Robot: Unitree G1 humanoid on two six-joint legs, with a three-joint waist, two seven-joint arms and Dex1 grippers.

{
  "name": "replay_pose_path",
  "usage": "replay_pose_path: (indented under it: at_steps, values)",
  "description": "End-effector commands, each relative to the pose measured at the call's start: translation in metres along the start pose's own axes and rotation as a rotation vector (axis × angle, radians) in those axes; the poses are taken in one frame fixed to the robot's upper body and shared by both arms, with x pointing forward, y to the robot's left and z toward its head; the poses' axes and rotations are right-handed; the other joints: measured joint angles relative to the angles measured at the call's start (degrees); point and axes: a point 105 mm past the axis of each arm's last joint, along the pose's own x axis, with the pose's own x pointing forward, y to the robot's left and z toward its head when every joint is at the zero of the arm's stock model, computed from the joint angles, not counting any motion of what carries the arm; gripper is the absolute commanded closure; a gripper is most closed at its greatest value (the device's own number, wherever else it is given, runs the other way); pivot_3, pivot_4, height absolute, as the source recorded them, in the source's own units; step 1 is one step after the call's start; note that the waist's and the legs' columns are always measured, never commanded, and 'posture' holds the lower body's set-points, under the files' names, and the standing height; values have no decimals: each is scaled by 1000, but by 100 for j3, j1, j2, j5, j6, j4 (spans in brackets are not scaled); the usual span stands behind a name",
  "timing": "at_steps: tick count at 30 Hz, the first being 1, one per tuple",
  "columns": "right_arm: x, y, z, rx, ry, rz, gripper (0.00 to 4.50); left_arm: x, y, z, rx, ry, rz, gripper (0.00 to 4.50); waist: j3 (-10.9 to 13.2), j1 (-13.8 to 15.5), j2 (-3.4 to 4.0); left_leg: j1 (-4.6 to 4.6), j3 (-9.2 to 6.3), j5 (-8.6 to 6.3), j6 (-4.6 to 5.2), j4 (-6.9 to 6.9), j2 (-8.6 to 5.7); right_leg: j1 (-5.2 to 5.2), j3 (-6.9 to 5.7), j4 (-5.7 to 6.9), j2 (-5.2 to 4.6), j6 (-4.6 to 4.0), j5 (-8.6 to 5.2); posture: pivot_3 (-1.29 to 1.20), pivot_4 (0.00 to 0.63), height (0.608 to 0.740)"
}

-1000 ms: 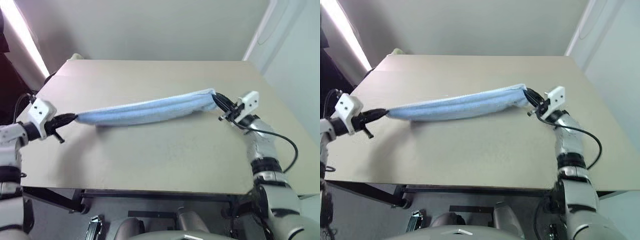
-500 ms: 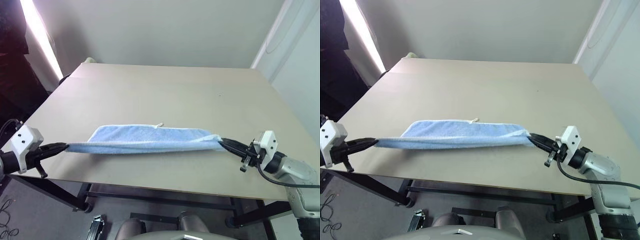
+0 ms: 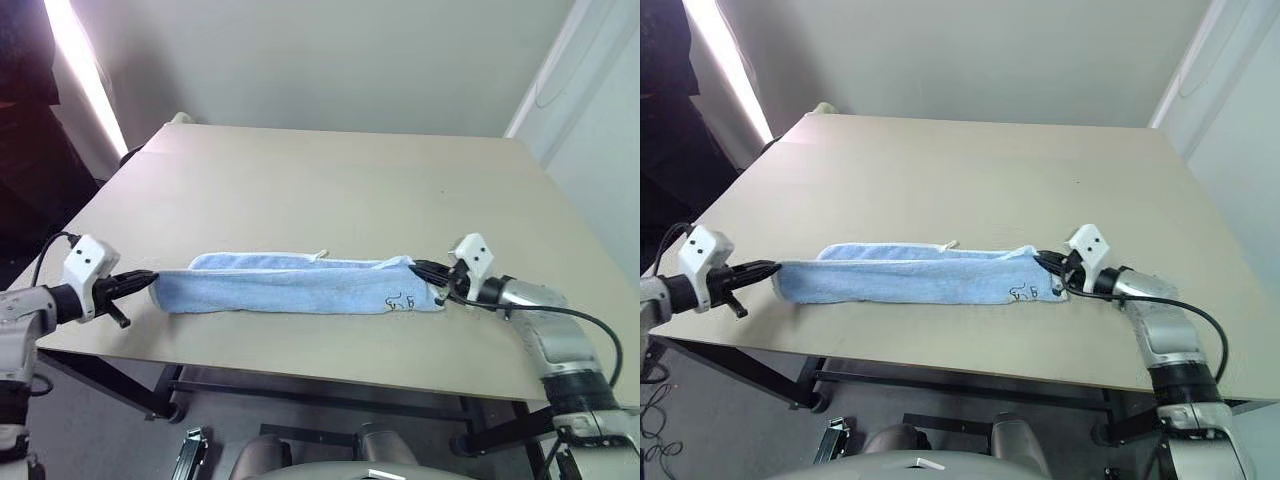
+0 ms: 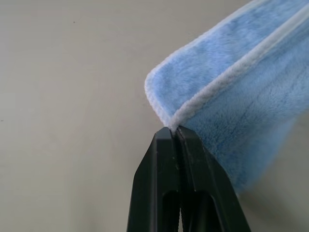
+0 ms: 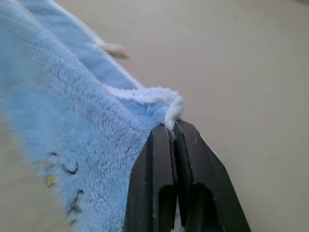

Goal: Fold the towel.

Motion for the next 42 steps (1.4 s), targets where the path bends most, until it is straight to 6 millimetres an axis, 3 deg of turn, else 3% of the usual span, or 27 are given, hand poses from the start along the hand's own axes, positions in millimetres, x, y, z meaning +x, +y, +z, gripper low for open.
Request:
replay_pose_path:
  at_steps: [1,7,14,22,24,27,32,34,37,40,42]
  values:
    - [12,-27,5,-85,-15,-160,4500,10,12,4,29,2,27,4476,1,13,1,-2,0,0,0,-1,-1,-2,0,-1,0,1,1,0,0,716]
    - [8,-42,-2,-90,-8,-235,4500,29,25,5,45,0,64,4476,-1,46,-1,-8,-3,0,0,-4,-5,-5,-4,0,0,5,3,0,0,716]
    - [-9,-48,-16,-76,38,-276,4500,55,21,6,80,-2,61,4476,-2,45,-4,-11,-5,-2,3,-1,-9,-3,-4,0,-7,14,8,0,0,716]
    - [1,-46,-15,-52,40,-280,4500,74,27,11,68,2,147,4476,-4,41,-7,-10,-8,-1,4,2,-13,-2,-3,1,-1,20,11,0,0,716]
    - [3,-43,-16,-50,49,-260,4500,75,29,12,60,2,159,4024,-4,43,-8,-12,-9,-2,4,2,-12,-3,-3,1,-2,20,11,0,0,716]
    - [6,-38,-17,-62,63,-218,3813,76,28,12,63,3,149,3209,-5,41,-8,-13,-9,-2,4,2,-13,-3,-3,-1,-3,21,11,0,0,716]
    - [11,-35,-4,8,15,-187,2110,69,34,17,36,-49,180,1452,-5,43,-9,-12,-10,-2,4,2,-12,-2,-4,1,-2,21,12,0,0,716]
    - [9,-44,1,71,-2,-229,1386,64,36,20,8,-78,178,1399,-5,31,-9,-11,-12,-2,4,2,-11,-2,-5,2,-2,21,12,0,0,716]
    - [2,-62,12,332,-7,-248,369,54,34,26,11,-117,116,1399,-4,24,-7,-13,-11,-2,4,2,-8,-5,-5,4,-3,21,12,0,0,716]
    - [-10,-72,23,568,-23,-221,369,41,31,37,13,-173,62,1399,-4,34,-7,-25,-12,-2,4,2,-6,-18,-5,6,-6,19,12,0,0,716]
    - [-20,-65,25,724,5,-135,369,31,27,47,0,-219,23,1399,-6,45,-8,-51,-17,-2,4,2,-4,-39,-9,7,-9,18,13,0,0,716]
